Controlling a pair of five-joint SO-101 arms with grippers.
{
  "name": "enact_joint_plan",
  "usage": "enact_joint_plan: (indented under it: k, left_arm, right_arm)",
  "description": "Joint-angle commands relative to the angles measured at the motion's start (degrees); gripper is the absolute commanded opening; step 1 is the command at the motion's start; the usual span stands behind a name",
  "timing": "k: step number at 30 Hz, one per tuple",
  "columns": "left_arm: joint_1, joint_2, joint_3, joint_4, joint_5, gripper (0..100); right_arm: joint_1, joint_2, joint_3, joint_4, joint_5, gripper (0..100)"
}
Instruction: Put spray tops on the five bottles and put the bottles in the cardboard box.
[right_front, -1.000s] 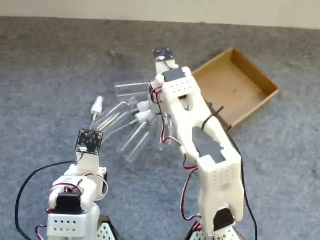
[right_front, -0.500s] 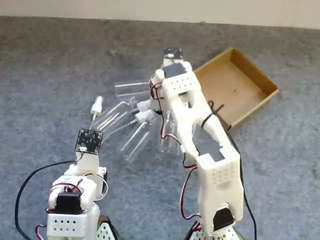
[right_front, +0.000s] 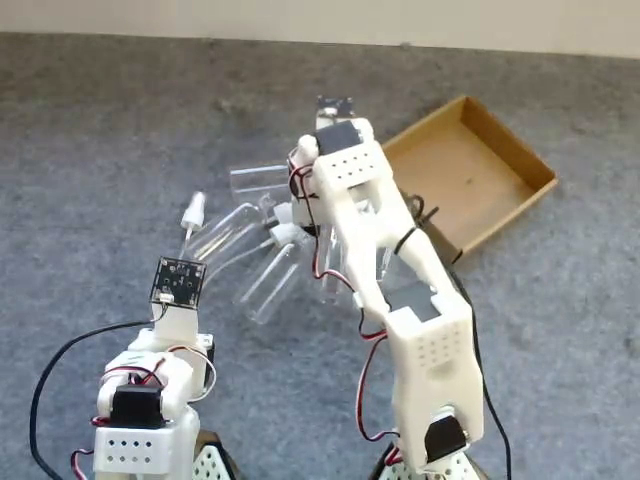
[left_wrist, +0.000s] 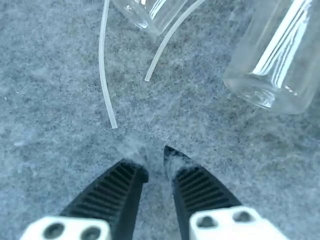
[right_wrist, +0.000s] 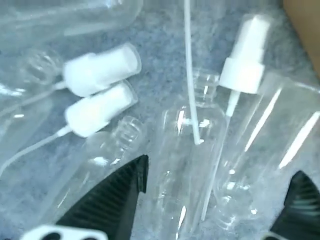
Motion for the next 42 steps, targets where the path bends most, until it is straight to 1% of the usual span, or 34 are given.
enact_joint_plan:
  k: [1, 8, 18, 26, 29, 35, 42]
  left_arm:
    - [0.6, -0.3, 1.2, 0.1, -0.6, 1]
    - [0.6, -0.3, 1.2, 0.1, -0.6, 1]
    - [0.6, -0.3, 1.2, 0.1, -0.6, 1]
    - [0.6, -0.3, 1.2, 0.1, -0.6, 1]
    - [0.6, -0.3, 1.2, 0.1, -0.6, 1]
    - [0.6, -0.3, 1.2, 0.1, -0.6, 1]
    - [0.6, -0.3, 1.2, 0.1, -0.6, 1]
  right_arm:
    - [-0.7, 1.6, -3.0, -1.0, 0.7, 38.9]
    - [-0.7, 6.8, -3.6, -0.9, 1.1, 38.9]
    - [-1.3, 6.5, -4.0, 0.9, 0.8, 38.9]
    - [-1.2, 4.6, -15.1, 8.9, 1.2, 38.9]
    - [-1.2, 4.2, -18.5, 9.6, 1.2, 38.8]
    - [-1.2, 4.5, -19.5, 9.5, 1.2, 29.3]
    - [-1.7, 4.8, -17.2, 9.5, 1.1, 29.3]
